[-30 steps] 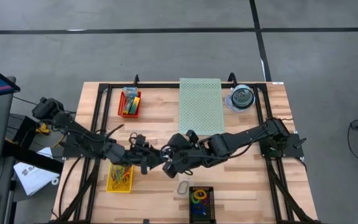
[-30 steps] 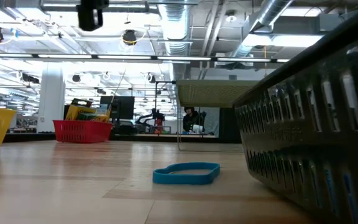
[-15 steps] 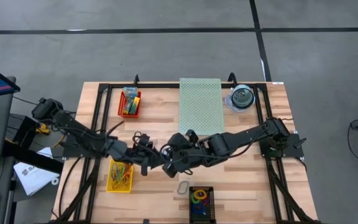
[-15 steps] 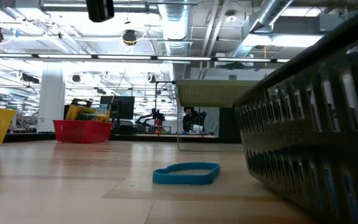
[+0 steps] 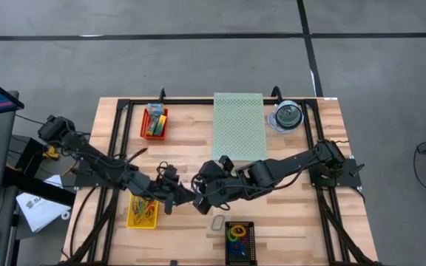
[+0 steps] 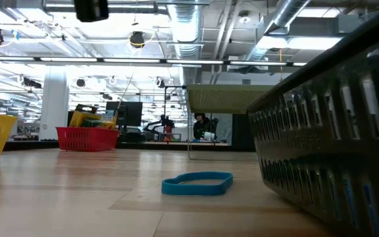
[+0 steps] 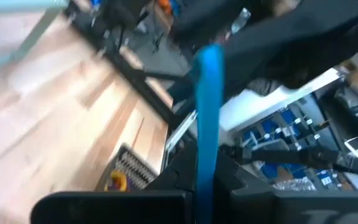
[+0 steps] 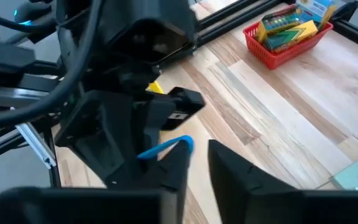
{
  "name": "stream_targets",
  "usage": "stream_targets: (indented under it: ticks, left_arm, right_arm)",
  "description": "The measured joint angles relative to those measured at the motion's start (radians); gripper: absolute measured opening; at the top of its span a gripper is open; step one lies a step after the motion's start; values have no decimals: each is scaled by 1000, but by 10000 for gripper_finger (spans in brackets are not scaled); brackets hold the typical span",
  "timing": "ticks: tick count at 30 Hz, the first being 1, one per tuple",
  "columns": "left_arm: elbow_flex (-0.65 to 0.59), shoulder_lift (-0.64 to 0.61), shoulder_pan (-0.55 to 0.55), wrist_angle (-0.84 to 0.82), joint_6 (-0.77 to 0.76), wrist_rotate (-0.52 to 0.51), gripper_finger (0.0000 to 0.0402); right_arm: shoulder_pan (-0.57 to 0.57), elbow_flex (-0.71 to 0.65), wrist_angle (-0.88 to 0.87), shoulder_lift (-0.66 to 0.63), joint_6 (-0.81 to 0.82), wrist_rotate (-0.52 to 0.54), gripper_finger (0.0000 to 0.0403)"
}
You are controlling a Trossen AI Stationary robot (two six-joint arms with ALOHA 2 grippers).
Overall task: Pick & Place Office Desk Supplies
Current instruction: Put the blue rubber band into the yellow bin
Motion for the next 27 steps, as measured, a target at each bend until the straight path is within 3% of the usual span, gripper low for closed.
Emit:
stream_targets:
  ticks: [13, 20, 27]
  left_arm:
    - [1, -181, -174, -453, -268, 5, 0]
    - [1, -277, -296, -688, -500, 5, 0]
    - [1, -259, -416, -945, -906, 72, 0]
  right_arm:
    - [-15, 0, 0, -30, -8, 4, 195]
    - [-17, 1, -19, -48, -3, 0, 211]
    - [-5, 0, -138, -49, 56, 27, 205]
